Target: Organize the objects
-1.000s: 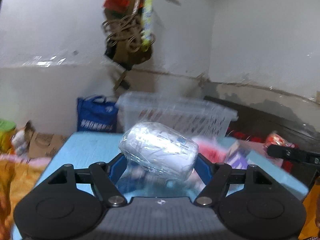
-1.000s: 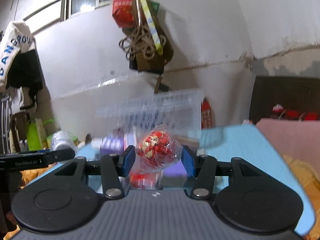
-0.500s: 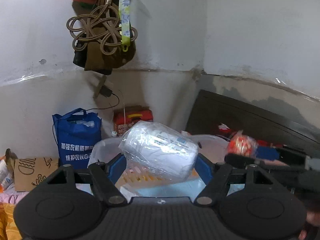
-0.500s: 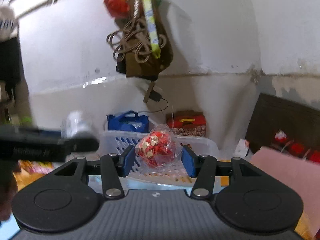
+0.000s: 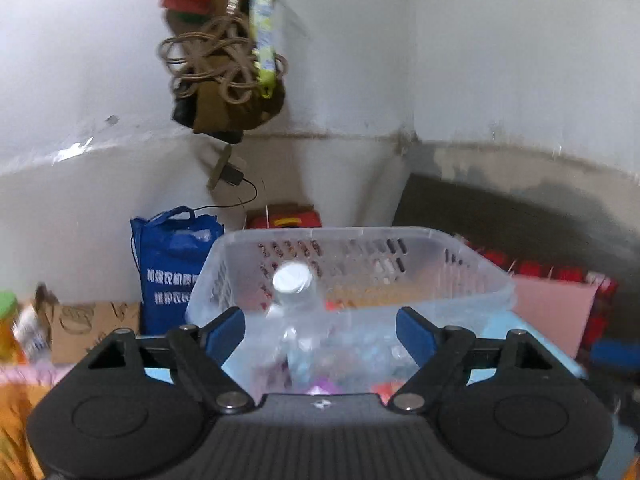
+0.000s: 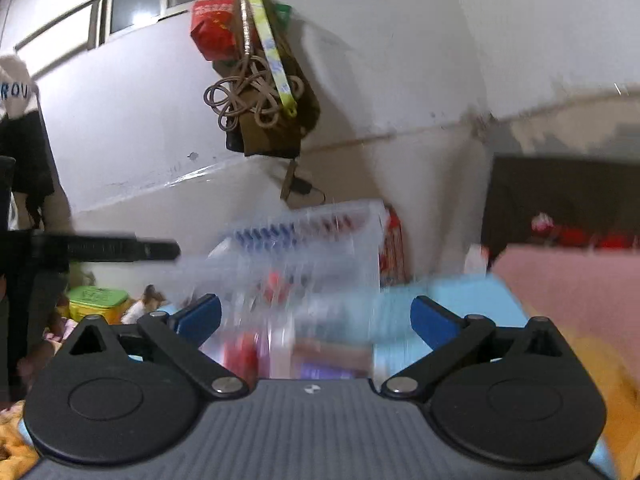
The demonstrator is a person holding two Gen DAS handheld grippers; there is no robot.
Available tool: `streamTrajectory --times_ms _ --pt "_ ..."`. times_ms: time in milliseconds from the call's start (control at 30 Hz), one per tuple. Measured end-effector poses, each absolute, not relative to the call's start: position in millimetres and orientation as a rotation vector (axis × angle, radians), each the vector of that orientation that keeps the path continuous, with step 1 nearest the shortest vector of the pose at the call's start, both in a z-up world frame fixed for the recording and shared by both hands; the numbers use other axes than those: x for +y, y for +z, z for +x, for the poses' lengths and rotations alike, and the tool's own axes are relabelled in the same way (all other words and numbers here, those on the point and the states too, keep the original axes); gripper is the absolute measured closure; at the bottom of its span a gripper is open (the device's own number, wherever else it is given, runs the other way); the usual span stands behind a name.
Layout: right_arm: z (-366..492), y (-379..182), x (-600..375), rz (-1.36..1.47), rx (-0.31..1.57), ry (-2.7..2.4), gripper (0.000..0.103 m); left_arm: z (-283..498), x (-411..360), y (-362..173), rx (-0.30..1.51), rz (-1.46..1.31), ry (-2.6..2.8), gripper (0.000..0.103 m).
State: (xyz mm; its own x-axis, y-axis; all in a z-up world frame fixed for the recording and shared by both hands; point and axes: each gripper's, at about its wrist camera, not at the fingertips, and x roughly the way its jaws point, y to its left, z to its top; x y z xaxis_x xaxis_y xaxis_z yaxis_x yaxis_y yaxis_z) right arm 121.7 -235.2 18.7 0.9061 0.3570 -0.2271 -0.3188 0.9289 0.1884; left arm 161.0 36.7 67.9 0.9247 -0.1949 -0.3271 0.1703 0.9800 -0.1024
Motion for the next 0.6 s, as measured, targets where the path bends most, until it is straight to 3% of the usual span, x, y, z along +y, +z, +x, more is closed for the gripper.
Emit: streamTrajectory --times_ms 200,300,600 --pt "72 -24 -248 0.226 0.320 0.373 0.002 92 51 1 0.393 -0.116 -0.177 0.017" --pt "64 -36 -231 0.198 0.347 0.405 0.016 81 66 -25 0.419 -0.124 -0.097 0.017" --pt "69 -50 -161 0.063 0.367 0.456 0.027 118 96 -31 0.510 -0.085 -0.075 0.018"
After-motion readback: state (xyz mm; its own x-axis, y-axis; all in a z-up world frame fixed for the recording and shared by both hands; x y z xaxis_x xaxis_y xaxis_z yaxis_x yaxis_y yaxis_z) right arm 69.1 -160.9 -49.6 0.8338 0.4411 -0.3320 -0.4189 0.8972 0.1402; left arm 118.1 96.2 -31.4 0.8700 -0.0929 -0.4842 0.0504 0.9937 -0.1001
